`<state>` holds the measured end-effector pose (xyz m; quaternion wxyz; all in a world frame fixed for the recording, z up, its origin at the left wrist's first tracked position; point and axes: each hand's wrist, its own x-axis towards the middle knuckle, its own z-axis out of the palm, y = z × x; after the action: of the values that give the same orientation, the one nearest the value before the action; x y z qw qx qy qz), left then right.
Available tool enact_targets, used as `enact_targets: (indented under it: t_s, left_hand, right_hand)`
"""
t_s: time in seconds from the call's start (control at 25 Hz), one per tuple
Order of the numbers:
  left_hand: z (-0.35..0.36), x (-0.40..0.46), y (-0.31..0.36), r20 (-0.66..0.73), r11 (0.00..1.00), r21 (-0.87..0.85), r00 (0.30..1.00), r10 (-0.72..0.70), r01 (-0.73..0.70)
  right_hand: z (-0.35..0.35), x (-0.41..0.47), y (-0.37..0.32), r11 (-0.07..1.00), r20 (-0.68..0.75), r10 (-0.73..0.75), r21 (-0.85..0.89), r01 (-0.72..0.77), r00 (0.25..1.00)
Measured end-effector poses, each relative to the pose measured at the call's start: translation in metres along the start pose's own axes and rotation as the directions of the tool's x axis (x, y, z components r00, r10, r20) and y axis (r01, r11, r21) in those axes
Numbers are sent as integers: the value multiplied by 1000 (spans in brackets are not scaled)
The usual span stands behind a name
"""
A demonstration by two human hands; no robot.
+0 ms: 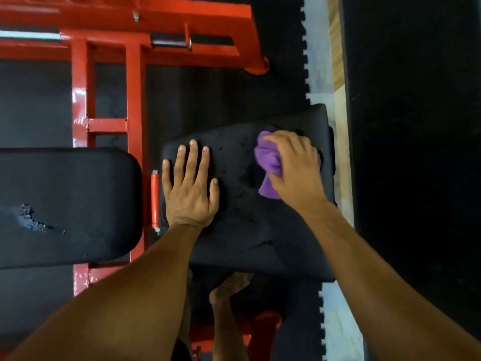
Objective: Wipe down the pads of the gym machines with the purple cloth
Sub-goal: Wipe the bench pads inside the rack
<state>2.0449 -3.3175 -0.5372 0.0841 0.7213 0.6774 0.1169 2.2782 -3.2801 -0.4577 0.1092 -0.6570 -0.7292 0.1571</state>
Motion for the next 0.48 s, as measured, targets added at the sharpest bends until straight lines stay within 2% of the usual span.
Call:
enact_targets:
  t_s: [0.08, 0.2, 0.32, 0.4, 0.48]
  left_hand:
    - [1, -1, -1, 7, 1000, -4, 1000, 4, -4]
    - [1, -1, -1, 17, 1000, 6, 1000, 0, 0]
    - [1, -4, -2, 23, 1000, -18, 1000, -7, 7]
    - [0, -4, -1, 26, 1000, -19, 1000, -2, 3]
    - [0, -3, -1, 16, 1000, -30, 1000, -4, 4]
  right_hand:
    - [-3, -26, 5, 999, -5, 48, 14, -48, 999]
    - [23, -69, -10, 986, 62, -21, -165, 31, 998]
    - [39, -136, -28, 989, 183, -30, -136, 56, 983]
    - [39, -189, -33, 986, 265, -93, -107, 125, 960]
    - [35, -209, -29, 973, 284, -180, -88, 212, 942]
